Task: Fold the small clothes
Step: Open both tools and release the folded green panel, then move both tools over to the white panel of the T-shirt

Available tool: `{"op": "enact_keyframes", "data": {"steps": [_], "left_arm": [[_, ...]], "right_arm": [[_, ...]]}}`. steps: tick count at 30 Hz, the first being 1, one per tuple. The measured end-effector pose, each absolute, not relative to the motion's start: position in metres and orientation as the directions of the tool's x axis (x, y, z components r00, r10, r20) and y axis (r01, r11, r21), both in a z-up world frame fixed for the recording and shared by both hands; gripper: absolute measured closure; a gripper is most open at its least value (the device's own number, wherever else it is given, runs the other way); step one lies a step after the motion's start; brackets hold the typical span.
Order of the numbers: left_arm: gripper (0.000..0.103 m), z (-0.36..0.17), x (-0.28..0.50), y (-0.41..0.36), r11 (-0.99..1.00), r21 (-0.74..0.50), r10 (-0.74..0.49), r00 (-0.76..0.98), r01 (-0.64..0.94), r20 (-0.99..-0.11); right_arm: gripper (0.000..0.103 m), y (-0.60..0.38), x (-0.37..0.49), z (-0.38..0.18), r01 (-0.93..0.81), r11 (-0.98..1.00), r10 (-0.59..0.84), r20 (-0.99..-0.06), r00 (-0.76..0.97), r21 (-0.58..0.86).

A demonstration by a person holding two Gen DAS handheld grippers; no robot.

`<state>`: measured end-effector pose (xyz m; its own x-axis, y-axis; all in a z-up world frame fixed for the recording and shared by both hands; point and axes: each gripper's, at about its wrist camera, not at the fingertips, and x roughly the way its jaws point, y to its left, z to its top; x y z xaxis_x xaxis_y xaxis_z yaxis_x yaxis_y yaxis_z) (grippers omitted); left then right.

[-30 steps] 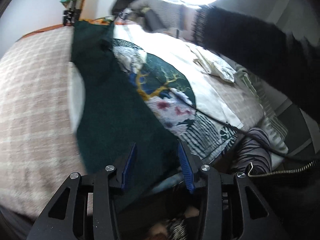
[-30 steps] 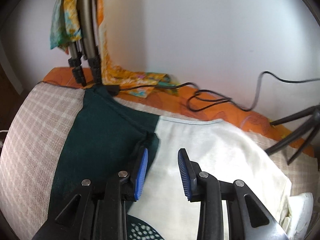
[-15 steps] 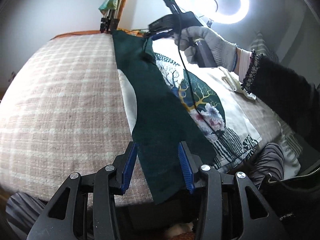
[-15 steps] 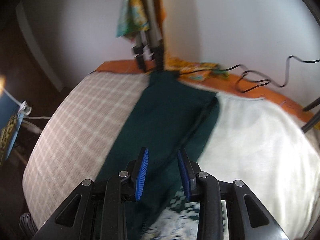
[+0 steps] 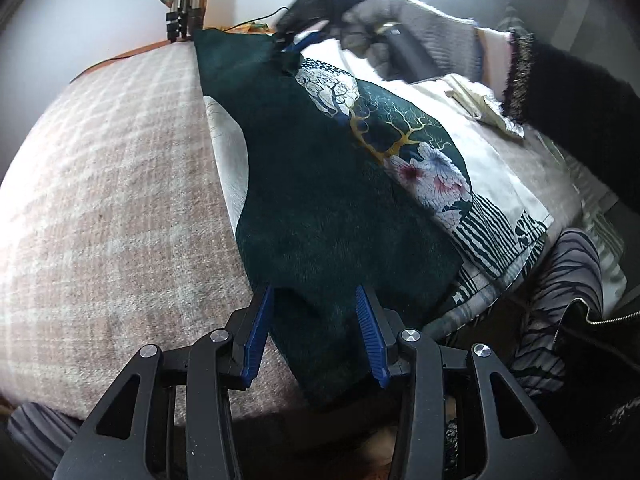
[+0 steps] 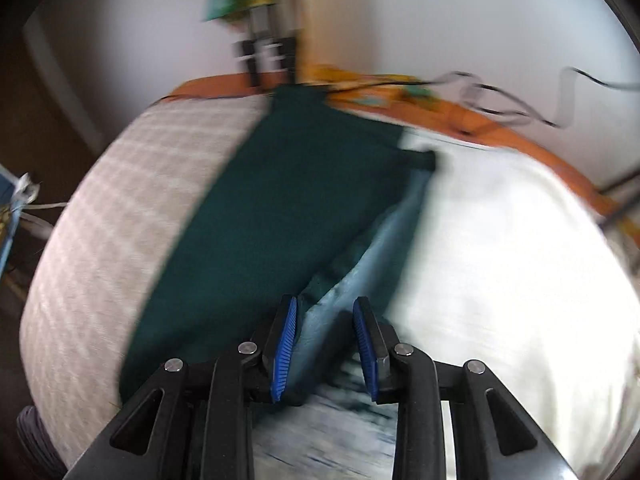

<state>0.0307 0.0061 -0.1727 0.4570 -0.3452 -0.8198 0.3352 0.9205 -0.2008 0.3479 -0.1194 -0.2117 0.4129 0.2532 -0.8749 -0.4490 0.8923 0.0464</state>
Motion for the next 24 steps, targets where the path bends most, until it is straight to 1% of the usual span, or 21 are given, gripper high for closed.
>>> {"op": "enact_keyframes", "data": {"steps": [2,4,8,11,15,18,21,24], "left_arm": [[0.062,-0.172,0.030,0.005,0.921,-0.189,-0.338,0.460,0.340,-0.821],[0.062,-0.171,0.030,0.003,0.923,-0.183,-0.332,0.458,0.339,-0.825],[0.062,-0.160,0.030,0.002,0.928,-0.170,-0.324,0.490,0.333,-0.809],[0.062,-0.143,0.027,-0.003,0.926,-0.161,-0.331,0.534,0.340,-0.778],[0.062,-0.123,0.028,-0.018,0.916,-0.172,-0.366,0.577,0.364,-0.730],[0.062,-0.112,0.029,-0.038,0.901,-0.185,-0.405,0.605,0.393,-0.686],[0.062,-0.110,0.035,-0.062,0.881,-0.210,-0.447,0.599,0.425,-0.664],[0.062,-0.111,0.037,-0.089,0.860,-0.207,-0.474,0.581,0.467,-0.662]], "right_arm": [[0.073,-0.146,0.347,-0.204,-0.411,0.911,0.211,-0.876,0.434,0.016],[0.072,-0.170,0.345,-0.195,-0.387,0.922,0.204,-0.870,0.449,0.017],[0.069,-0.223,0.333,-0.171,-0.331,0.940,0.241,-0.839,0.488,0.078],[0.066,-0.257,0.323,-0.157,-0.293,0.948,0.264,-0.814,0.517,0.121],[0.064,-0.300,0.307,-0.141,-0.254,0.952,0.285,-0.786,0.549,0.168],[0.064,-0.327,0.298,-0.131,-0.232,0.954,0.291,-0.768,0.571,0.189],[0.063,-0.352,0.289,-0.122,-0.220,0.956,0.288,-0.755,0.589,0.194],[0.063,-0.373,0.280,-0.114,-0.220,0.956,0.290,-0.744,0.601,0.195]]}}
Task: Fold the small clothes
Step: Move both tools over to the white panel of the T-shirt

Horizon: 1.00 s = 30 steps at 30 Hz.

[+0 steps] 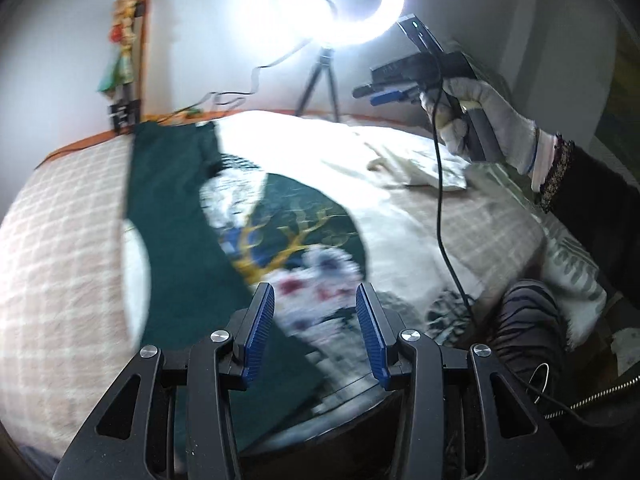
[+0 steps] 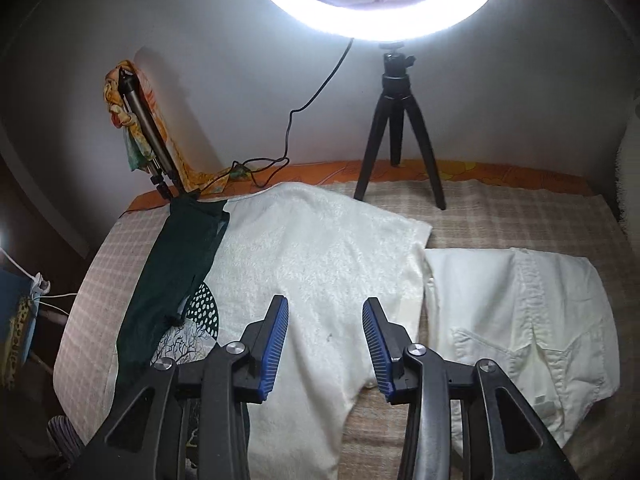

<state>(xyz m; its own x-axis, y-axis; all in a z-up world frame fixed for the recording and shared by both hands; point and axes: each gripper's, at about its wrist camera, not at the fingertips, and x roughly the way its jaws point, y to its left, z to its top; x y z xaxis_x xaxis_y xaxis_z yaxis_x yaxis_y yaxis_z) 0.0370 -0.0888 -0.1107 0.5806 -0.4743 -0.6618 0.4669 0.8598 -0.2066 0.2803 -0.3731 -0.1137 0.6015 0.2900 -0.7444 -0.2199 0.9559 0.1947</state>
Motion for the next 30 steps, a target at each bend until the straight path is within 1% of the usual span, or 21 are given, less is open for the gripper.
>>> {"op": "enact_keyframes", "data": {"steps": [3,5,6,7,11,14,16,18,20,28,30], "left_arm": [[0.062,-0.114,0.037,-0.119,0.835,-0.189,-0.495,0.556,0.516,-0.668],[0.062,-0.117,0.034,-0.139,0.816,-0.180,-0.509,0.535,0.549,-0.675],[0.062,-0.119,0.034,-0.149,0.806,-0.180,-0.517,0.522,0.564,-0.679],[0.062,-0.121,0.034,-0.156,0.798,-0.183,-0.524,0.511,0.574,-0.681],[0.062,-0.128,0.032,-0.195,0.762,-0.170,-0.545,0.476,0.625,-0.690],[0.056,-0.134,0.029,-0.222,0.731,-0.149,-0.555,0.453,0.666,-0.698],[0.055,-0.137,0.025,-0.239,0.709,-0.123,-0.552,0.438,0.694,-0.710],[0.049,-0.140,0.021,-0.254,0.688,-0.113,-0.554,0.418,0.717,-0.720],[0.047,-0.144,0.018,-0.269,0.673,-0.099,-0.549,0.405,0.733,-0.731],[0.047,-0.171,0.016,-0.301,0.680,0.006,-0.438,0.413,0.734,-0.798],[0.047,-0.174,0.016,-0.303,0.684,0.024,-0.422,0.422,0.729,-0.802]], "right_arm": [[0.062,-0.397,0.275,-0.107,-0.218,0.954,0.297,-0.739,0.605,0.205],[0.057,-0.414,0.272,-0.103,-0.213,0.955,0.296,-0.735,0.610,0.208],[0.044,-0.421,0.271,-0.103,-0.208,0.955,0.296,-0.731,0.615,0.212],[0.036,-0.429,0.270,-0.101,-0.202,0.955,0.296,-0.723,0.624,0.217],[0.036,-0.460,0.269,-0.096,-0.199,0.947,0.320,-0.709,0.628,0.251],[0.036,-0.477,0.274,-0.093,-0.194,0.951,0.309,-0.715,0.627,0.241],[0.036,-0.485,0.277,-0.091,-0.197,0.951,0.309,-0.716,0.626,0.239],[0.035,-0.491,0.281,-0.090,-0.208,0.948,0.317,-0.715,0.623,0.239],[0.035,-0.494,0.286,-0.092,-0.219,0.948,0.319,-0.716,0.621,0.232],[0.034,-0.488,0.320,-0.111,-0.246,0.935,0.352,-0.728,0.588,0.253],[0.034,-0.481,0.333,-0.117,-0.254,0.931,0.363,-0.732,0.577,0.261]]}}
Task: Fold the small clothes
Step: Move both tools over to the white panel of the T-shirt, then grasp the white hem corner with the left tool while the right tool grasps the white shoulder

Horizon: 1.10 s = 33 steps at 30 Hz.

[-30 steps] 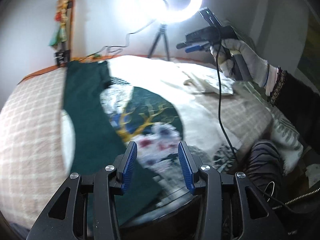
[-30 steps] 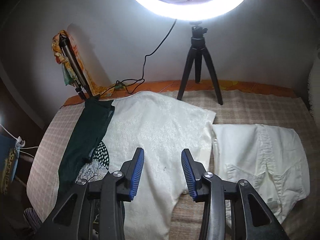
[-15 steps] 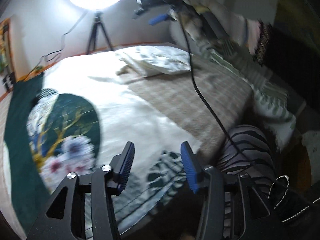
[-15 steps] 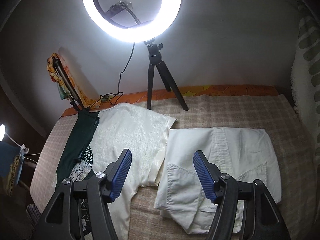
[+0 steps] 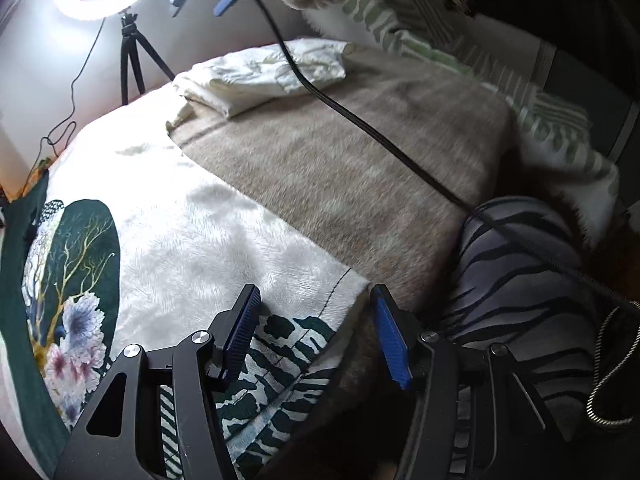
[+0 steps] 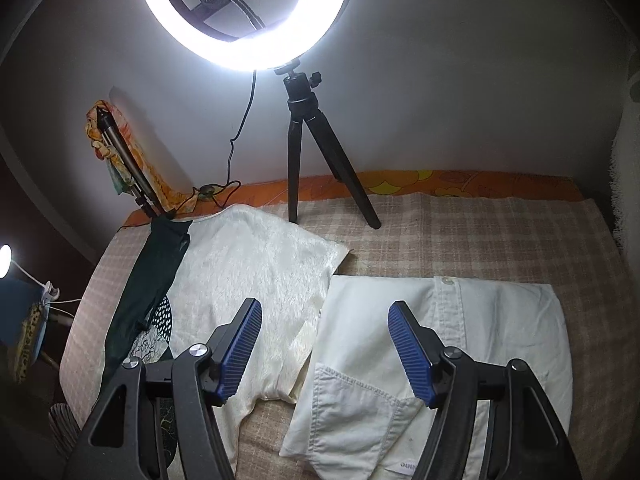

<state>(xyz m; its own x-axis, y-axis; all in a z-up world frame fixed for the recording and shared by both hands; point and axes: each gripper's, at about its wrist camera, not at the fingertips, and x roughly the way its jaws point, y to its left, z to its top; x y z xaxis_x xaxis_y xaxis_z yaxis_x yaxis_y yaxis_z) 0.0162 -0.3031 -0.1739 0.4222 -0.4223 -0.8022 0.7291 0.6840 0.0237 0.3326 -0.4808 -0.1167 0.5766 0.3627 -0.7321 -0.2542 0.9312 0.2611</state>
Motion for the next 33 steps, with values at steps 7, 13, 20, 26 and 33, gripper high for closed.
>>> {"op": "enact_keyframes", "data": {"steps": [7,13,20,26,33], "left_arm": [[0.077,-0.174,0.029,-0.293,0.700,-0.035,-0.473,0.426,0.714,-0.771],[0.095,-0.171,0.044,-0.272,0.735,-0.176,-0.530,0.393,0.654,-0.751],[0.097,-0.162,0.042,-0.259,0.749,-0.257,-0.573,0.401,0.611,-0.715],[0.097,-0.152,0.040,-0.258,0.745,-0.252,-0.587,0.426,0.618,-0.688],[0.098,-0.150,0.039,-0.254,0.747,-0.270,-0.594,0.428,0.607,-0.681]], "right_arm": [[0.034,-0.451,0.388,-0.149,-0.242,0.936,0.349,-0.774,0.528,0.257],[0.034,-0.434,0.428,-0.181,-0.204,0.955,0.292,-0.820,0.493,0.217],[0.035,-0.416,0.448,-0.210,-0.204,0.965,0.238,-0.866,0.439,0.162],[0.053,-0.398,0.455,-0.223,-0.235,0.966,0.201,-0.889,0.412,0.109],[0.089,-0.391,0.461,-0.217,-0.237,0.966,0.196,-0.888,0.416,0.102]]}}
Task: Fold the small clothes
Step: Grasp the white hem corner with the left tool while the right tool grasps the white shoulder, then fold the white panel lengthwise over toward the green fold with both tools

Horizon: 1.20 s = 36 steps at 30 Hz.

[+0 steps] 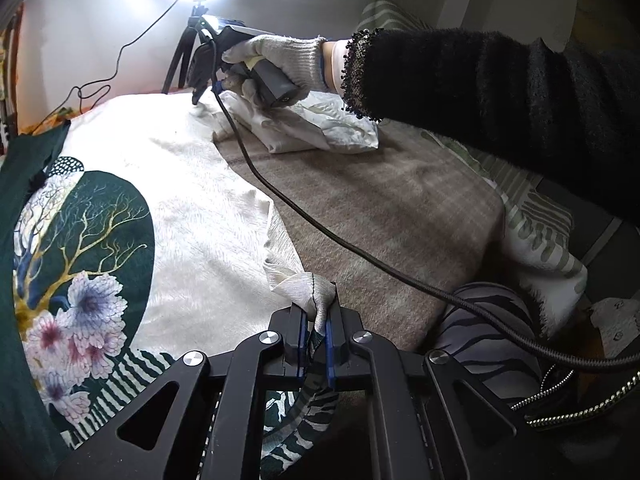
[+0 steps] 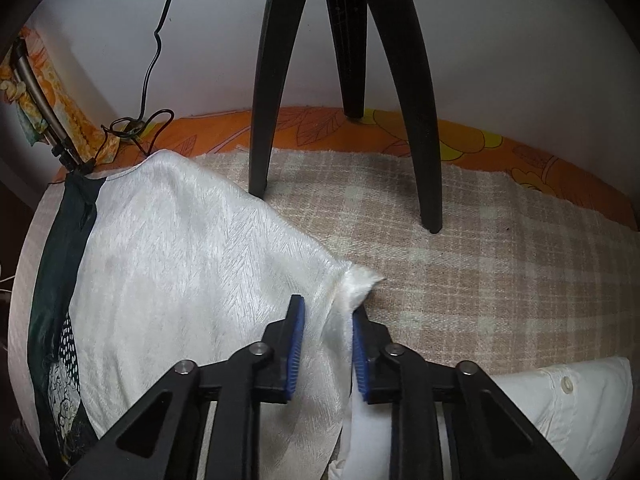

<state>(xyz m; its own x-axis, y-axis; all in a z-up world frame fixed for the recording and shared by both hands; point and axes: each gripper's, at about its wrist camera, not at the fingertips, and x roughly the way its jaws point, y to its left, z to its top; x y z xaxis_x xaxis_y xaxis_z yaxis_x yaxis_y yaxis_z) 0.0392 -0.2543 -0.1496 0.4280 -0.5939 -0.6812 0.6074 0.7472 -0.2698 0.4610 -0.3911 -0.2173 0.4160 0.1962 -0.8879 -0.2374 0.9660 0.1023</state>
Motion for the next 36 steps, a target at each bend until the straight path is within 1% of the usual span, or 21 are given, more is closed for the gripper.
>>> {"op": "enact_keyframes", "data": {"steps": [1,4,15,24,29,36], "left_arm": [[0.098,-0.149,0.039,-0.253,0.747,-0.272,-0.596,0.429,0.607,-0.679],[0.098,-0.148,0.039,-0.248,0.748,-0.281,-0.602,0.437,0.602,-0.668],[0.099,-0.136,0.033,-0.219,0.748,-0.297,-0.624,0.478,0.593,-0.618],[0.099,-0.133,0.027,-0.180,0.766,-0.327,-0.624,0.517,0.554,-0.586],[0.099,-0.140,0.024,-0.152,0.779,-0.356,-0.618,0.536,0.515,-0.575],[0.099,-0.154,0.018,-0.124,0.802,-0.386,-0.596,0.555,0.457,-0.580]], "right_arm": [[0.095,-0.390,0.463,-0.216,-0.228,0.967,0.199,-0.885,0.420,0.109],[0.102,-0.389,0.464,-0.207,-0.203,0.969,0.216,-0.869,0.444,0.137],[0.103,-0.356,0.449,-0.152,-0.225,0.973,0.164,-0.834,0.528,0.049],[0.103,-0.284,0.436,-0.119,-0.275,0.958,0.092,-0.826,0.555,-0.078],[0.103,-0.223,0.431,-0.120,-0.320,0.932,0.040,-0.827,0.561,-0.171],[0.103,-0.137,0.419,-0.137,-0.417,0.871,0.016,-0.832,0.555,-0.261]]}}
